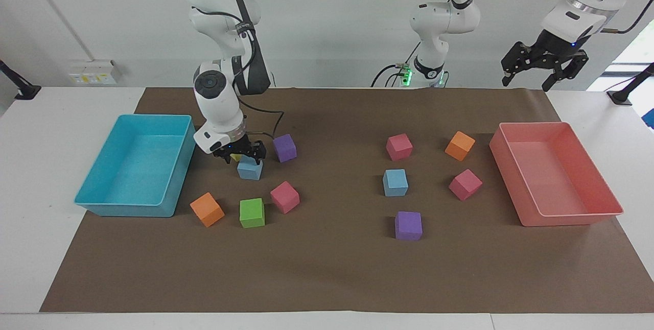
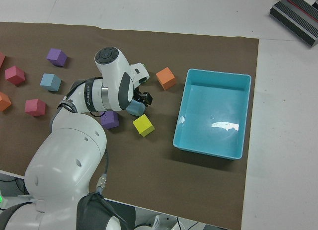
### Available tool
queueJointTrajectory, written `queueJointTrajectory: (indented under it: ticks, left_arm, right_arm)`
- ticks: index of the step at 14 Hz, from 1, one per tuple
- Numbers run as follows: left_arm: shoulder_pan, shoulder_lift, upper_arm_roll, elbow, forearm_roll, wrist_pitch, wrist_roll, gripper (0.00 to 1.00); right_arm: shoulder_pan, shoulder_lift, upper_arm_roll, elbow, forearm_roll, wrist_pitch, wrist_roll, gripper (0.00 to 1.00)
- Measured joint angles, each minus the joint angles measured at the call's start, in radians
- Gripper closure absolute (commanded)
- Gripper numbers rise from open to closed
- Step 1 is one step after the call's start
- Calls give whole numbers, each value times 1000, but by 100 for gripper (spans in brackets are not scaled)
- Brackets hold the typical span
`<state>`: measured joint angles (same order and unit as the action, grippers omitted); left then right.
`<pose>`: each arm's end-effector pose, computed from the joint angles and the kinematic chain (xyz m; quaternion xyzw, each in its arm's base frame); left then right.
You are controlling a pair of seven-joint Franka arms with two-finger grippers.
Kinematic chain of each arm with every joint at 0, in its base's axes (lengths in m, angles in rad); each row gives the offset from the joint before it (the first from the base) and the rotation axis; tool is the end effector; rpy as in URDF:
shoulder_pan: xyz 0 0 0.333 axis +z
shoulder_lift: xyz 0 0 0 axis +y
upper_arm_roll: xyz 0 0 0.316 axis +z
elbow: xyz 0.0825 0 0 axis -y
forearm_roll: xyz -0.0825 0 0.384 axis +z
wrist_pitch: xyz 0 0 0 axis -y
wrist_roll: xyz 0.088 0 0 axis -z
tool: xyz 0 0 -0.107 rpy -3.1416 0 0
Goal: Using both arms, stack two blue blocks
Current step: 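Reach the right gripper down to the light-blue cube near the yellow cube, then grasp the light-blue cube with the right gripper and lift it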
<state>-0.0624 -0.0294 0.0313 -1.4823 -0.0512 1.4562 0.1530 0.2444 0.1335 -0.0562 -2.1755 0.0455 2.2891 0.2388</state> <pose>0.5327 -0.0222 0.6718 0.9952 -0.0949 0.0032 0.0257 0.5393 0.1040 0.3292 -0.9991 0.0402 0.0124 0.0109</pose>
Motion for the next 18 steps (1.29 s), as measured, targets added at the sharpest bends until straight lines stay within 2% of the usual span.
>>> queueJointTrajectory:
  ticks: [3,9,10,12,13,14,18]
  left_arm:
    - [0,0,5,0,0,0,0,0]
    - [0,0,5,0,0,0,0,0]
    - [0,0,5,0,0,0,0,0]
    - [0,0,5,0,0,0,0,0]
    - [0,0,5,0,0,0,0,0]
    - [0,0,5,0,0,0,0,0]
    - [0,0,5,0,0,0,0,0]
  right_arm:
    - [5,0,0,-53,12,55,0,0]
    - [10,0,0,-77,13,71,0,0]
    - [10,0,0,-77,13,72,0,11]
    - [10,0,-1,-78,13,75,0,80]
    - [10,0,-1,-78,13,75,0,97]
    - [10,0,-2,-78,13,75,0,100]
    - [10,-1,-4,-72,16,75,0,100]
